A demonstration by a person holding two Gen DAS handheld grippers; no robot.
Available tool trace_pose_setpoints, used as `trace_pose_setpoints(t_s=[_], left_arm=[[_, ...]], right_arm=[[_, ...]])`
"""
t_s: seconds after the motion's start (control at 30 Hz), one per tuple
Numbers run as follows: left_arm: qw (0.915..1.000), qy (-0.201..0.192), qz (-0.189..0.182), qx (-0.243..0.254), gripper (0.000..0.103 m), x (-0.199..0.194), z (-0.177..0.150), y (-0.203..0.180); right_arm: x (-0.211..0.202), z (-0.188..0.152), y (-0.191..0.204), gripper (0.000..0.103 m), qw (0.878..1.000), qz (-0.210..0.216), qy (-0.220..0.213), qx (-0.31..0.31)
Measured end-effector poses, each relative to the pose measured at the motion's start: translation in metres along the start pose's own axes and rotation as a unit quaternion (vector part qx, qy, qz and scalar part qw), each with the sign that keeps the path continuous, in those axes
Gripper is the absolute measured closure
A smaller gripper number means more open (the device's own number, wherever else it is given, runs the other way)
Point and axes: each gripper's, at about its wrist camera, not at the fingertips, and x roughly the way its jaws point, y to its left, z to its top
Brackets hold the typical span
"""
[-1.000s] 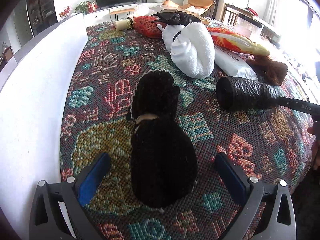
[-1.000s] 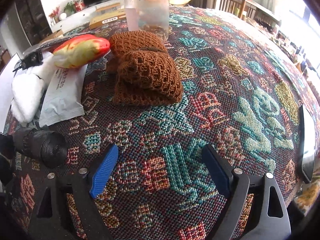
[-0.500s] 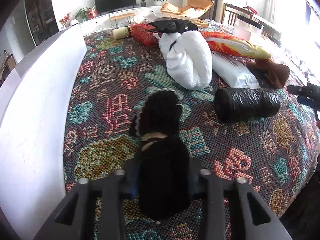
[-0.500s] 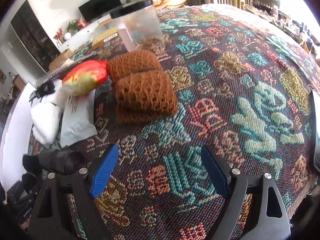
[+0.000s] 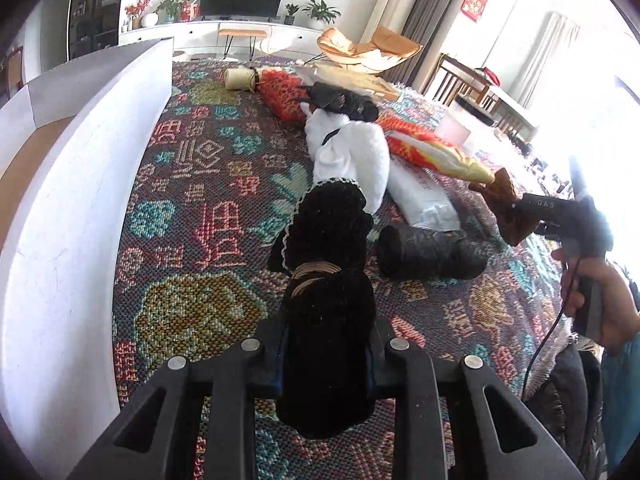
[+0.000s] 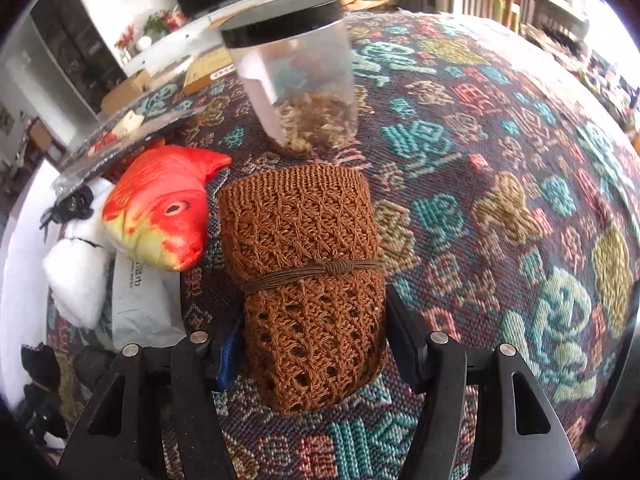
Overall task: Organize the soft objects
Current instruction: 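Carry sock and brown roll over the white box and open both grippers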
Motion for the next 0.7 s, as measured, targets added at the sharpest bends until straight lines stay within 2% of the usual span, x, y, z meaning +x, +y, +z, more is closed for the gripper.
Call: trace_pose_setpoints(t_s=[0.1,0.2,0.3,0.4,0.5,0.63,0.7], left_arm=[[0.9994,-0.020,-0.029,0.000,0.077,-0.015,0.009,-0.012],[0.9975,-0.041,-0.058,-0.003,0.077,-0.035,0.019,-0.020],[0.9952,-0.070,-0.068,-0.005,0.077,-0.068,0.031,-0.019],[0.9934,-0.096,-0.061,-0.016,0.077,-0.100,0.042,0.001],[0.9927,-0.115,-0.025,-0.026,0.077,-0.133,0.046,0.035],[0.9897,-0.121,0.066,-0.038,0.077,-0.162,0.042,0.093],[0.9852,-0.118,0.111,-0.056,0.076,-0.172,0.036,0.125]], right_arm=[[-0.035,-0.019,-0.031,0.039,0.997,0.014,-0.030,0.062],[-0.067,-0.029,-0.030,0.039,0.996,0.033,-0.054,0.059],[-0.097,-0.032,0.007,0.039,0.996,0.052,-0.074,0.001],[-0.118,-0.039,0.066,0.039,0.990,0.099,-0.082,-0.058],[-0.135,-0.053,0.134,0.039,0.977,0.168,-0.077,-0.109],[-0.143,-0.070,0.235,0.039,0.948,0.272,-0.038,-0.160],[-0.141,-0.080,0.285,0.039,0.933,0.308,-0.015,-0.187]])
